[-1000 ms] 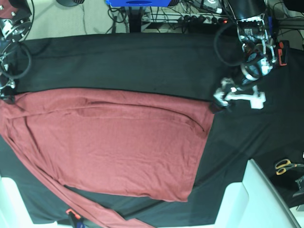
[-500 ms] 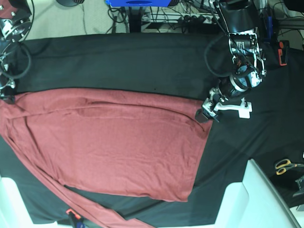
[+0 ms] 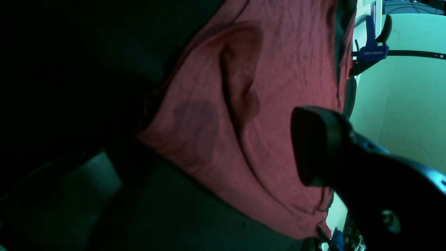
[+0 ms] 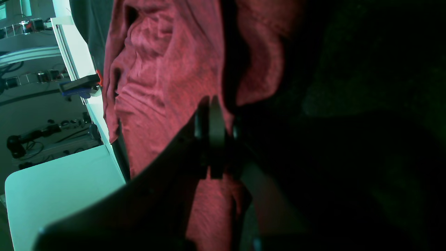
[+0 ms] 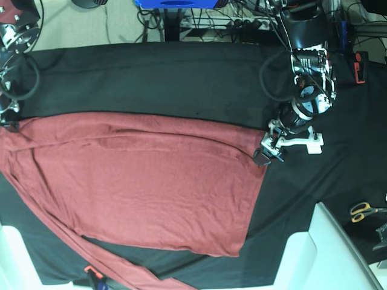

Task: Fold the T-shirt properly
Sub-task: 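Lower the left gripper onto the shirt's side edge and grasp it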

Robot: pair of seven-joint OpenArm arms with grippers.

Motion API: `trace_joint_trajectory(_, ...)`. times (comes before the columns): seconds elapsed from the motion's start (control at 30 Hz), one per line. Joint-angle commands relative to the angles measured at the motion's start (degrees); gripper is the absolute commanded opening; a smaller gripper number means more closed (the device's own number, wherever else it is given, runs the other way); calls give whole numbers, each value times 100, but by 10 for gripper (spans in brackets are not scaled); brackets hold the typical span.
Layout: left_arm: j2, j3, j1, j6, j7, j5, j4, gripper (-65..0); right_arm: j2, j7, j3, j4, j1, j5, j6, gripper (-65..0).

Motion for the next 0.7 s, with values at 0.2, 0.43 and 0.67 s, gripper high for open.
trace_joint_trajectory(0.2,8,20,-88,113,43,431,3,-352,219,23,5,36,49,76,50,-644)
trace_joint_trajectory(0.43,87,-33,-176,113,43,572,-251,-650,237,23,5,36,49,76,50,-644)
trace_joint_trajectory(0.67,61,-16,-96,113,78,554,3,-650,246,-267,23,80,40,93,50,-647)
